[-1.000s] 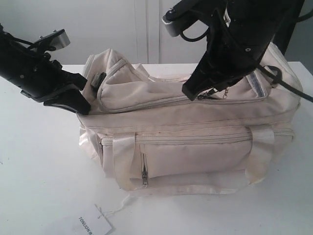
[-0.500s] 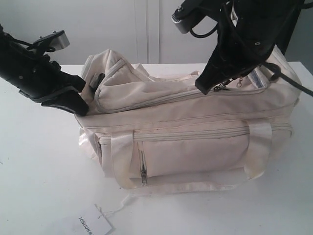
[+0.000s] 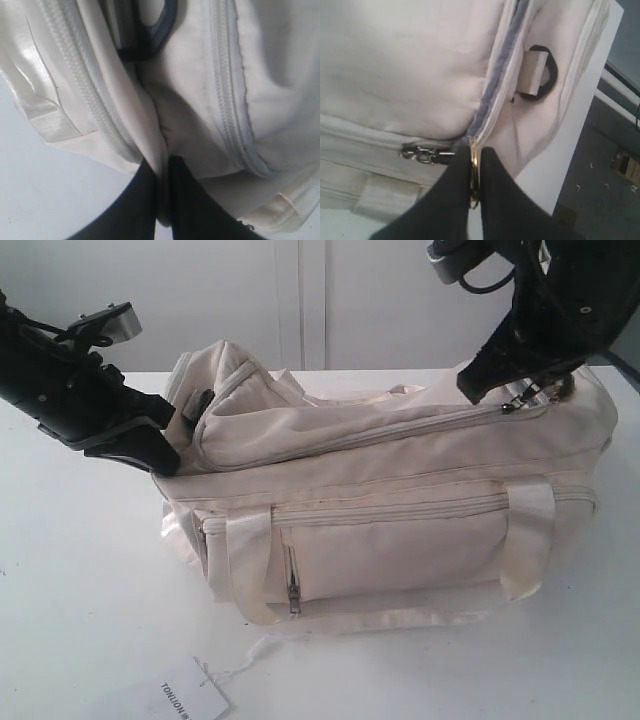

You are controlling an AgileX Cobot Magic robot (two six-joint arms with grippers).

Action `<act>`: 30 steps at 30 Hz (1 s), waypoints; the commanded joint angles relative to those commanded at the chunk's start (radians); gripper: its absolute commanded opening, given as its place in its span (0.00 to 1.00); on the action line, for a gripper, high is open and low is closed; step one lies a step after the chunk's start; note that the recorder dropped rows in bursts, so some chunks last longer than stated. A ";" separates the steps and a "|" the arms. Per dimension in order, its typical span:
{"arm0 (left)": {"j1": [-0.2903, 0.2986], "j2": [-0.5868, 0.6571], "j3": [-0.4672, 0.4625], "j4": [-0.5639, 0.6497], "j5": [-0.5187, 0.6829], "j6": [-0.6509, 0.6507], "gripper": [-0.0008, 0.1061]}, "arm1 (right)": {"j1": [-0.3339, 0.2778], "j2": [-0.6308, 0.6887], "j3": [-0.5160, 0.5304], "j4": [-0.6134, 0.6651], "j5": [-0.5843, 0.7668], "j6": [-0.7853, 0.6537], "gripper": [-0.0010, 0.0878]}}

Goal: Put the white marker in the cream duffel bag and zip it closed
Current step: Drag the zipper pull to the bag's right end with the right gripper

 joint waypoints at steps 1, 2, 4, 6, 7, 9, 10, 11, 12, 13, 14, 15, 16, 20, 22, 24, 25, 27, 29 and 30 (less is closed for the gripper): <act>0.000 0.000 0.000 0.000 0.000 0.000 0.01 | -0.010 0.000 0.000 0.000 0.000 0.000 0.01; 0.000 0.000 0.000 0.000 0.000 0.000 0.01 | -0.021 0.000 0.000 0.000 0.000 0.000 0.01; 0.000 0.000 0.000 0.000 0.000 0.000 0.01 | -0.041 0.000 0.000 0.000 0.000 0.000 0.01; 0.000 0.000 0.000 0.000 0.000 0.000 0.01 | -0.059 0.000 0.000 0.000 0.000 0.000 0.01; 0.000 0.000 0.000 0.000 0.000 0.000 0.01 | -0.068 0.000 0.000 0.000 0.000 0.000 0.01; 0.000 0.000 0.000 0.000 0.000 0.000 0.01 | -0.086 0.000 0.000 0.000 0.000 0.000 0.01; 0.000 0.000 0.000 0.000 0.000 0.000 0.01 | -0.096 0.000 0.000 0.000 0.000 0.002 0.01; 0.000 0.000 0.000 0.002 0.000 0.000 0.01 | -0.105 0.000 0.000 0.000 0.000 0.005 0.01; 0.000 0.000 0.000 0.004 -0.004 0.000 0.01 | -0.112 0.000 0.000 0.002 0.000 0.010 0.01; 0.000 0.000 0.000 0.012 -0.008 0.000 0.01 | -0.120 0.000 0.000 0.002 0.000 0.015 0.01; 0.000 0.000 0.000 0.020 -0.015 0.000 0.01 | -0.121 0.000 0.000 0.002 0.000 0.019 0.01; 0.000 0.000 0.000 0.025 -0.020 0.000 0.01 | -0.121 0.000 0.000 0.002 0.000 0.019 0.01; 0.000 0.000 0.000 0.028 -0.027 0.000 0.01 | -0.121 0.000 0.000 0.006 0.000 0.019 0.01; 0.000 0.000 0.000 0.067 -0.048 0.000 0.01 | -0.121 0.000 0.000 0.063 0.000 0.019 0.01; 0.000 0.000 0.000 0.087 -0.056 0.000 0.01 | -0.121 0.000 0.000 0.093 0.000 0.019 0.01; 0.000 0.000 0.000 0.111 -0.067 0.000 0.01 | -0.121 0.000 0.000 0.108 0.000 0.019 0.01; 0.000 0.000 0.000 0.114 -0.068 0.000 0.01 | -0.121 0.000 0.000 0.121 0.000 0.019 0.01; 0.000 0.000 0.000 0.119 -0.083 0.000 0.01 | -0.121 0.000 0.000 0.141 0.000 0.019 0.01; 0.000 0.000 0.000 0.119 -0.099 0.000 0.01 | -0.121 0.000 0.000 0.159 0.000 0.019 0.01; 0.000 0.000 0.000 0.119 -0.105 0.000 0.01 | -0.121 0.000 0.000 0.170 0.000 0.012 0.01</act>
